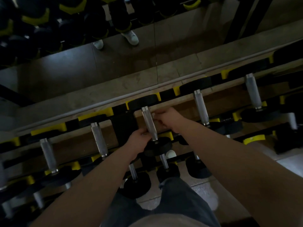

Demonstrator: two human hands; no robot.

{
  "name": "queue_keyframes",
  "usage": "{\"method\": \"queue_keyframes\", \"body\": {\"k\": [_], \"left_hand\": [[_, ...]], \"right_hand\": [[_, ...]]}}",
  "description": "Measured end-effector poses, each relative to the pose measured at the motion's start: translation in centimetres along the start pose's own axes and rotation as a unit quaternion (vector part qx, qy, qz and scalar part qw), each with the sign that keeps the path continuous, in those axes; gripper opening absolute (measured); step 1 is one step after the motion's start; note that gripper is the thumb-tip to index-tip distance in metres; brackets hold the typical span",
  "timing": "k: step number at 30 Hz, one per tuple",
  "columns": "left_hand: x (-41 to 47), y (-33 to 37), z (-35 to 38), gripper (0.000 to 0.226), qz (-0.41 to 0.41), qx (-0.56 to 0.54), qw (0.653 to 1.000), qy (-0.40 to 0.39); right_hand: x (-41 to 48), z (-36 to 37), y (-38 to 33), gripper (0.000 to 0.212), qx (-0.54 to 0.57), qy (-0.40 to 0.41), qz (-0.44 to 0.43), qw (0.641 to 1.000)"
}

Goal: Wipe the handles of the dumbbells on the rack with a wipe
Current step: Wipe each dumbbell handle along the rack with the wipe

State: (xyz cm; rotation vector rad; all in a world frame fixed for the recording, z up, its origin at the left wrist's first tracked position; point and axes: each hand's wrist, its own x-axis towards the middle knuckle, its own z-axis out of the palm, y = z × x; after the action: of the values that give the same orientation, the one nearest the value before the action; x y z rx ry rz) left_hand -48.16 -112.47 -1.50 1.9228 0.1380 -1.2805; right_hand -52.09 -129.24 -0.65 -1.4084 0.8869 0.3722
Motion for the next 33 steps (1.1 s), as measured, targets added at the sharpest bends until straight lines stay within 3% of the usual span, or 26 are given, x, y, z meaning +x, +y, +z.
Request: {"method": "queue_keyframes", "body": {"k": [2, 6, 8, 10, 12, 14, 17, 21, 26, 29, 33], "left_hand": [[-0.5, 0.2, 0.1, 0.022, -0.003, 0.008, 1.0, 0.004], [-1.0, 0.3, 0.2, 0.024, -0.019, 0.004, 1.0, 0.007], [-1.0, 0.5, 0.3, 0.036, -0.009, 0.032, 0.999, 0.042], [-1.3, 1.0, 0.4, 0.031, -0.005, 0.052, 0.995, 0.09], [-1.5, 1.5, 0.6, 0.02, -0.01, 0.035, 0.996, 0.083], [-1.9, 2.2, 1.0, 0.02, -0.01, 0.03, 0.998, 0.056], [-2.1, 2.7, 1.7, 0.026, 0.006, 0.053, 0.997, 0.056], [-1.7, 3.1, 2.2, 0.038, 0.031, 0.099, 0.981, 0.162], [-2.2, 4.1, 3.2, 0.042, 0.022, 0.102, 0.977, 0.188], [-2.8, 4.9, 4.4, 0.028, 0.063, 0.075, 0.982, 0.16], [-4.8, 6.2, 6.3, 0.005, 0.087, 0.072, 0.992, 0.052]], "right_hand": [[0.1, 0.1, -0.2, 0.018, 0.012, 0.015, -0.027, 0.999], [-0.9, 0.2, 1.2, 0.021, -0.197, -0.039, -0.027, 0.979], [-1.6, -0.3, 2.1, 0.031, -0.242, -0.07, -0.008, 0.968], [-2.1, -1.2, 2.6, 0.023, -0.18, -0.055, 0.012, 0.982], [-2.8, -2.1, 2.7, 0.006, -0.08, -0.008, 0.029, 0.996], [-3.5, -3.2, 2.8, 0.013, -0.007, 0.018, 0.032, 0.999], [-5.0, -4.9, 2.7, 0.008, 0.01, 0.024, 0.024, 0.999], [-5.7, -6.9, 2.7, 0.01, 0.028, 0.063, 0.012, 0.998], [-6.8, -8.6, 2.9, 0.022, 0.044, 0.11, -0.023, 0.993], [-8.2, -9.3, 3.1, 0.035, 0.027, 0.094, -0.032, 0.995], [-10.0, -8.7, 3.2, 0.027, 0.026, 0.101, -0.028, 0.994]]}}
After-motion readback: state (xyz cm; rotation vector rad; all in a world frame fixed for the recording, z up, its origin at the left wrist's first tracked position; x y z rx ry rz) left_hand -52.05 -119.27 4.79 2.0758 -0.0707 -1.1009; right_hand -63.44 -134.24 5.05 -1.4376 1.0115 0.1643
